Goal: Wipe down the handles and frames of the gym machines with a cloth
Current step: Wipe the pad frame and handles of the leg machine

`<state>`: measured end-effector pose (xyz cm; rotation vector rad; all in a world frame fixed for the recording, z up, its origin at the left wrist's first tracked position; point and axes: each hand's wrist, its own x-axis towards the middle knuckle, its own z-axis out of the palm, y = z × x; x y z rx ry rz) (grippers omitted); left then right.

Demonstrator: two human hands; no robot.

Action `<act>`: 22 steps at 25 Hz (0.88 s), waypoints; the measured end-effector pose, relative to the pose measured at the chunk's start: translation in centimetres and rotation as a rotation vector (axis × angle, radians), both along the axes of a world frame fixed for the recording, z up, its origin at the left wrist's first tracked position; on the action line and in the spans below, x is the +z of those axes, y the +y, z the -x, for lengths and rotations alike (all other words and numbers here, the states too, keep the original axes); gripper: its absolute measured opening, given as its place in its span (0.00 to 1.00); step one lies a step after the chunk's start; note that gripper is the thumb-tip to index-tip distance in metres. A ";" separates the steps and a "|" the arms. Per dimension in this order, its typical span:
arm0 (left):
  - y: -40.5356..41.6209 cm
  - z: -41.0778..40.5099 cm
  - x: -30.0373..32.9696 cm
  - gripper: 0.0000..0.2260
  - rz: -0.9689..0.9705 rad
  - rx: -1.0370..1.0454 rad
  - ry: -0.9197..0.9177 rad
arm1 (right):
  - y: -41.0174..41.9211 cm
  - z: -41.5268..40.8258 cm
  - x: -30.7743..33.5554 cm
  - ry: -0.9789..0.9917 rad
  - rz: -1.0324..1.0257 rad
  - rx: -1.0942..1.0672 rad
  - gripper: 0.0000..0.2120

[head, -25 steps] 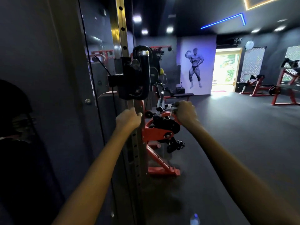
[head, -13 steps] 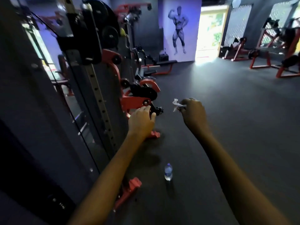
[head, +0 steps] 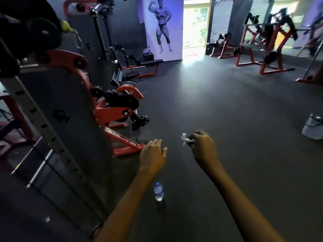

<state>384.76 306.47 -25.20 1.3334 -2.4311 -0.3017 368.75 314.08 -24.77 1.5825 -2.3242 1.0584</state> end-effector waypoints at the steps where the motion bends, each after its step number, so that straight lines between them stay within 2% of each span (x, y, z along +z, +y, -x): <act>1: -1.5 1.8 0.0 0.21 0.003 0.001 0.003 | -1.5 1.7 0.1 0.002 -0.007 0.004 0.03; 6: -9.7 10.8 0.5 0.21 -0.004 0.017 0.014 | -10.0 10.0 1.3 0.054 -0.021 0.061 0.03; 13: -20.3 22.4 0.6 0.20 0.004 0.034 -0.056 | -21.9 21.7 0.6 0.005 -0.006 0.074 0.04; 22: -35.7 39.4 0.8 0.20 0.007 0.234 -0.050 | -40.9 39.6 1.3 0.070 -0.024 0.286 0.06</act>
